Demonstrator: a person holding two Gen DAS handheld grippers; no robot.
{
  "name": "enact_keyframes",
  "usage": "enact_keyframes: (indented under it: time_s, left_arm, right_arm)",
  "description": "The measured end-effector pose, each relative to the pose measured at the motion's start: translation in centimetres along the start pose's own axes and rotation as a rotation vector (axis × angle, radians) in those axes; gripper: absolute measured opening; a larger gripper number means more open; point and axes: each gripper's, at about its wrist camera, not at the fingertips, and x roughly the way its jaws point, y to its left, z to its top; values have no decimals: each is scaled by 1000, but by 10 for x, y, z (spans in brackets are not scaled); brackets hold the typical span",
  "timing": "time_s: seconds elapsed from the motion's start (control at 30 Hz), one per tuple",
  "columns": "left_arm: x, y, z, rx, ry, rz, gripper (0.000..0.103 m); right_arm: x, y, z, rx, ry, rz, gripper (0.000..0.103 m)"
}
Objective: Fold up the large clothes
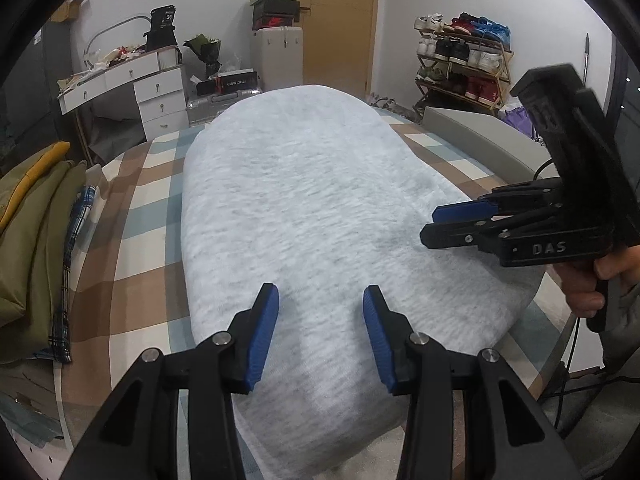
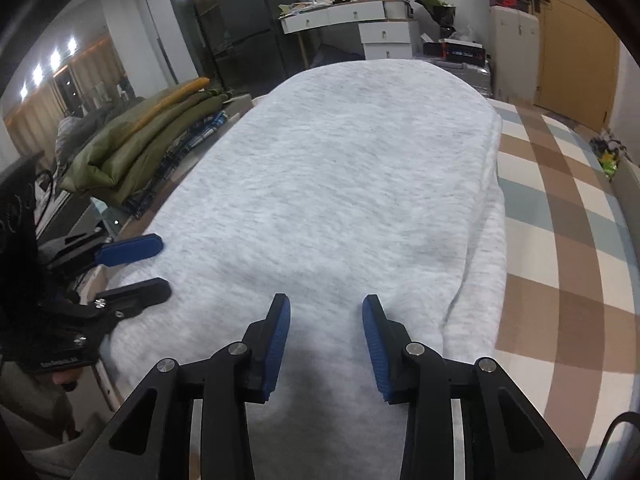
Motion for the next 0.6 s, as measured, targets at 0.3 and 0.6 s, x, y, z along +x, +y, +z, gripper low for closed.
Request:
enact_keyframes:
  time_s: [0.3, 0.6]
  left_arm:
    - [-26, -5, -7, 15, 40, -34, 38]
    - [-23, -8, -21, 21, 40, -17, 39]
  right_arm:
    - [12, 26, -25, -74, 0, 126, 34]
    - [-7, 62, -21, -163, -29, 191, 28]
